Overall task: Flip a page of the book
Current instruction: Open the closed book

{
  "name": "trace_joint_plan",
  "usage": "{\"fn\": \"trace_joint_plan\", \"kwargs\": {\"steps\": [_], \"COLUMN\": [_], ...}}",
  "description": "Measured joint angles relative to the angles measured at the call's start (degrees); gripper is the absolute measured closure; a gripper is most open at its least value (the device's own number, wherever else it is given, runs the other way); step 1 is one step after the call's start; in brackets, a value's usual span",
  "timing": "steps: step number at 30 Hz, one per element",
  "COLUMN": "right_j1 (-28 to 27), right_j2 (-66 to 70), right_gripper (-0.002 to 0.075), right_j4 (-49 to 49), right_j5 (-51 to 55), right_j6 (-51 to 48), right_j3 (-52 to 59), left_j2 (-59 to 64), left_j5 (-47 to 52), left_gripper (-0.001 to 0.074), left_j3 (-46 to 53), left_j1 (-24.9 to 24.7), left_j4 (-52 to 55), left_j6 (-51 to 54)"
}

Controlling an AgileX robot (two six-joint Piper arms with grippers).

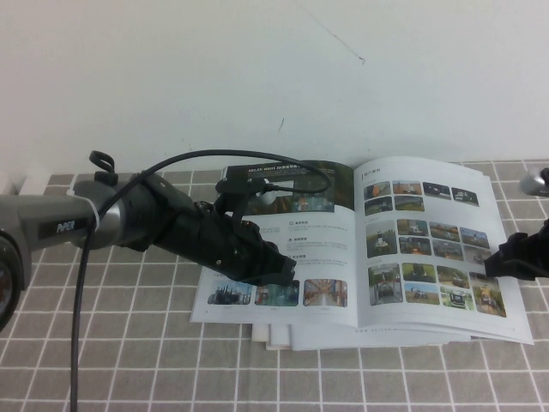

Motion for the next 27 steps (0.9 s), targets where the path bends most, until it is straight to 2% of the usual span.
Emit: {"fn": "trace_joint_plan", "kwargs": {"steps": [13, 24, 27], "right_j1": [0.0, 0.0, 0.0], "right_j2": [2.5, -1.1, -2.5], "right_gripper": [0.0342, 0.0342, 0.0342], "right_j4": [5.1, 22.3, 24.1], "right_j5": [1.4, 9.6, 10.7], "right_j6": [-2.3, -15.2, -17.3], "right_j3": [-0.5, -0.4, -0.5], "left_j2": [0.0, 0.0, 0.0], "left_j5": [0.0, 0.2, 0.2], "left_gripper": [0.0739, 0.0739, 0.0739], "left_j3": [0.0, 0.0, -0.1], "left_j1": [0.0, 0.0, 0.0], "left_j4": [0.0, 0.0, 0.1], "left_j6": [0.0, 0.0, 0.0]}}
